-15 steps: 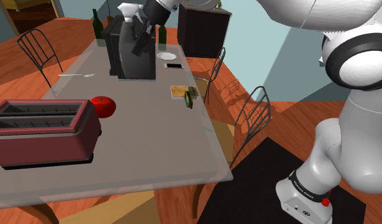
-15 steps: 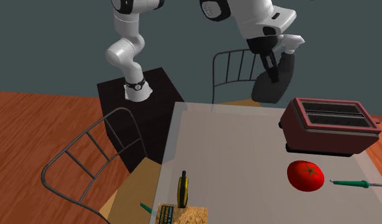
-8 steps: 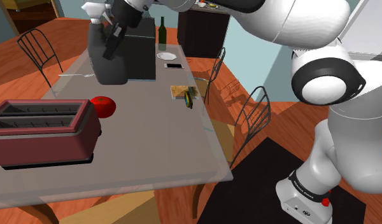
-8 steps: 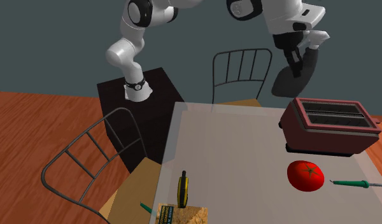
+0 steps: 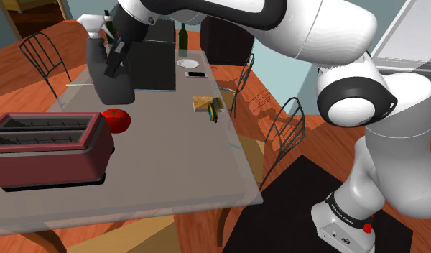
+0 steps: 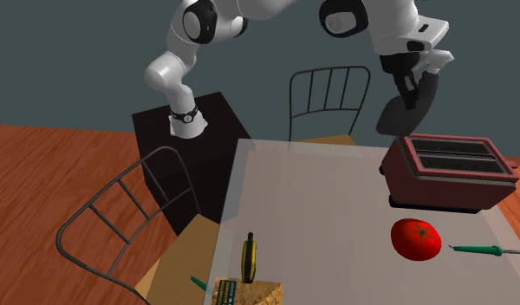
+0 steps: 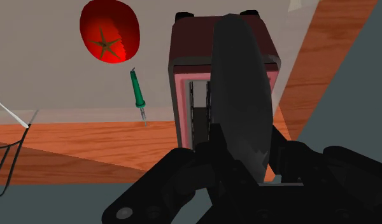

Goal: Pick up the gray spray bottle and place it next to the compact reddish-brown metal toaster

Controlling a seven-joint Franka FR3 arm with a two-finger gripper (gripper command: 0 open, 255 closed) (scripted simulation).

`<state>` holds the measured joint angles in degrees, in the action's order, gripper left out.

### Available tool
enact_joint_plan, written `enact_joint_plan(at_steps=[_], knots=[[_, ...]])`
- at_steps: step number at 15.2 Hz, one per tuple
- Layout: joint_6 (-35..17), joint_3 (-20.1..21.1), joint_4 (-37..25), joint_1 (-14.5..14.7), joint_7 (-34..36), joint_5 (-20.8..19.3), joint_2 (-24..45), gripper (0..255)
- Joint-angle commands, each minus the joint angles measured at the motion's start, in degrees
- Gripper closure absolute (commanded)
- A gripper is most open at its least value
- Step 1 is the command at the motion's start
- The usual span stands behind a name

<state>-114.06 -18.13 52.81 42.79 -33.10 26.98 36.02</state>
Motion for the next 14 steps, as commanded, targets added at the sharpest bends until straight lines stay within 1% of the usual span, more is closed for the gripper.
enact_joint_plan(at_steps=[1, 7, 14], knots=[[-2.1, 0.0, 3.0, 0.6, -0.7, 0.1, -0.9, 255], [-7.4, 0.1, 10.1, 1.7, -2.5, 0.5, -2.4, 255], [-12.7, 0.5, 16.2, 2.4, -4.6, 1.4, -2.9, 255]])
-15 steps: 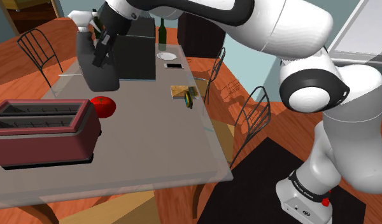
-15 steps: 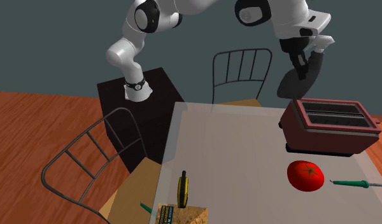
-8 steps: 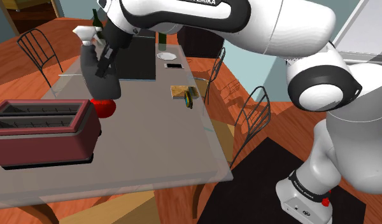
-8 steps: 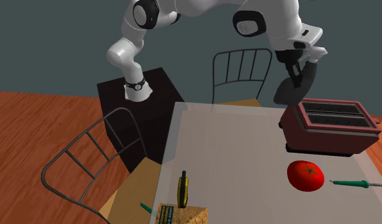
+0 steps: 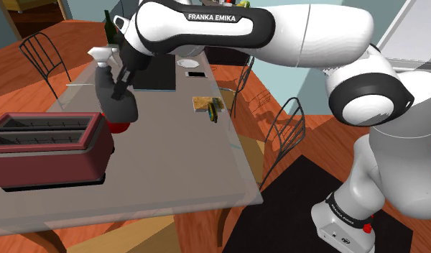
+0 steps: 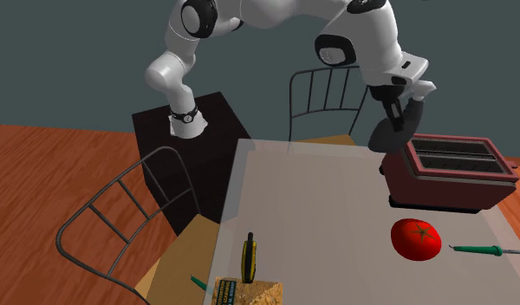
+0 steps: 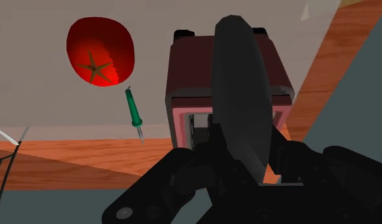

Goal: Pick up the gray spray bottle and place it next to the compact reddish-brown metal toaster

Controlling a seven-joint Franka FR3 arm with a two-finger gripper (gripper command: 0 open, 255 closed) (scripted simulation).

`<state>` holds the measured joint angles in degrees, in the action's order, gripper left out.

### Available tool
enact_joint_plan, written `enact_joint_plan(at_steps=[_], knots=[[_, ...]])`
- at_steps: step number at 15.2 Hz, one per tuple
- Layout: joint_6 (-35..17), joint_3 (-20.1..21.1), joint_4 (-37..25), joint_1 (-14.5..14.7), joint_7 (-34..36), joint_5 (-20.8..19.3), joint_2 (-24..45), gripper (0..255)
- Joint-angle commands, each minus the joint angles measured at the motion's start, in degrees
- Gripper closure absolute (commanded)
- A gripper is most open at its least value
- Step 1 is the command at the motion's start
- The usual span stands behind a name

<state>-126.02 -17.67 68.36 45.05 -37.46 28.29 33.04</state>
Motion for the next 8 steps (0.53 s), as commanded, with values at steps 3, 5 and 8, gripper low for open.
enact_joint_plan(at_steps=[3, 5, 8], knots=[[-2.8, 0.3, 2.8, 0.3, -1.1, 0.6, 0.1, 255], [-4.2, 0.5, 4.1, 0.3, -1.7, 1.0, 0.2, 255], [-6.1, 0.8, 5.9, 0.4, -2.6, 1.6, 0.5, 255]])
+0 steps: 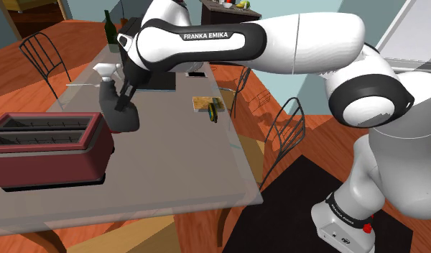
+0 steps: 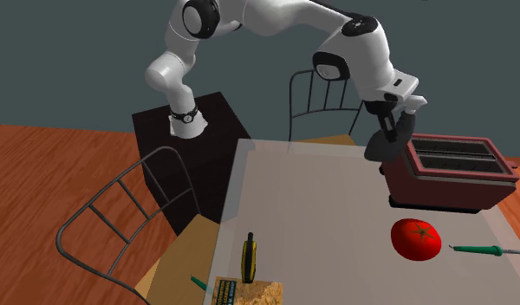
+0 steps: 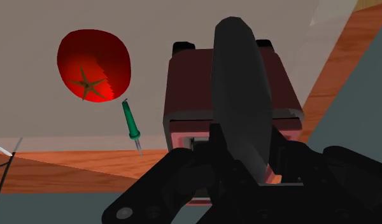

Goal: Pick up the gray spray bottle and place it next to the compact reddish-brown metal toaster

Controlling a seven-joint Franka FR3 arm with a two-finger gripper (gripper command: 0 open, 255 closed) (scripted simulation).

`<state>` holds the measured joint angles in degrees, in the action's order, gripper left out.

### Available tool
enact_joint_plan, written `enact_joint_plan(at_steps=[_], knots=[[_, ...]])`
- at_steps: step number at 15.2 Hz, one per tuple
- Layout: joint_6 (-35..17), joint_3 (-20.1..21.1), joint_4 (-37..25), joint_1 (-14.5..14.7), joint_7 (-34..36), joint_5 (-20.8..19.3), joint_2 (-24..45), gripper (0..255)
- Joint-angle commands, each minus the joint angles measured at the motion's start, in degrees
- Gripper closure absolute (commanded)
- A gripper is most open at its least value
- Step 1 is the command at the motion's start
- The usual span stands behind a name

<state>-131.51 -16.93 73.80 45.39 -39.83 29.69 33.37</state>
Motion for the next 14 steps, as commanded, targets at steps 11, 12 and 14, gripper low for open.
enact_joint_plan(at_steps=[11, 12, 14], knots=[[-7.2, 1.6, 5.3, -0.2, -3.6, 2.7, 2.2, 255], [-7.8, 1.8, 5.6, -0.2, -3.9, 2.9, 2.5, 255], [-8.9, 2.1, 6.2, -0.4, -4.5, 3.4, 3.0, 255]])
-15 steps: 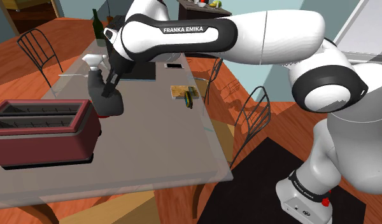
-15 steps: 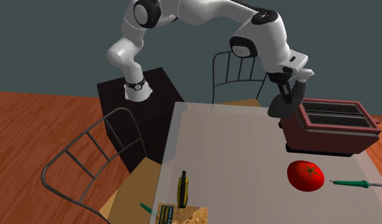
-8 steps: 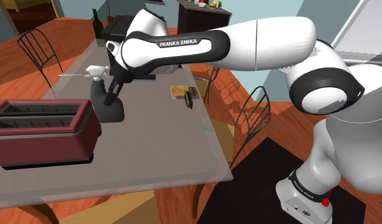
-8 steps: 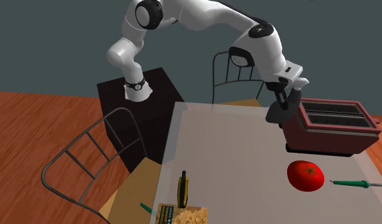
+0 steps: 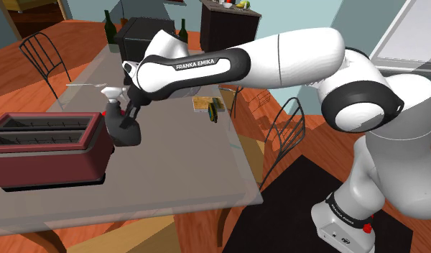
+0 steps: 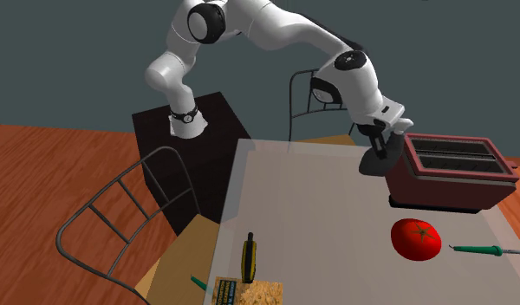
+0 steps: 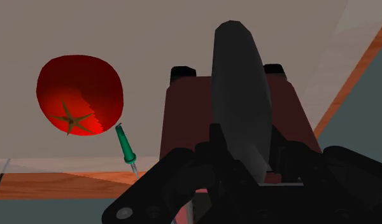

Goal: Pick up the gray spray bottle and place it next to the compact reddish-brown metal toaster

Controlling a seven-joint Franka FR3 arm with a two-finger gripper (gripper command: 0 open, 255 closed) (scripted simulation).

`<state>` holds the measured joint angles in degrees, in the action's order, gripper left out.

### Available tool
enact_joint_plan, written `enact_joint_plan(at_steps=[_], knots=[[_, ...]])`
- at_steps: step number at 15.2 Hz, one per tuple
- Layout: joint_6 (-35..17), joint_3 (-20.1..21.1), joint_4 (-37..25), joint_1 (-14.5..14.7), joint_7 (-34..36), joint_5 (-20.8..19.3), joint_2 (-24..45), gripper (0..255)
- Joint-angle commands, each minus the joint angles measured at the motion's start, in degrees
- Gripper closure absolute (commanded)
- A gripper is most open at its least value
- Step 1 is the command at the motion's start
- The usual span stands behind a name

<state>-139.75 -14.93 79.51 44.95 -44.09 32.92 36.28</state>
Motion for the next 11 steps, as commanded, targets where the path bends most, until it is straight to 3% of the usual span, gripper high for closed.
enact_joint_plan(at_steps=[1, 11], knots=[[-1.2, 0.3, 0.8, 0.0, -0.6, 0.5, 0.4, 255], [-6.3, 2.3, 2.7, -0.9, -3.8, 3.1, 3.7, 255]])
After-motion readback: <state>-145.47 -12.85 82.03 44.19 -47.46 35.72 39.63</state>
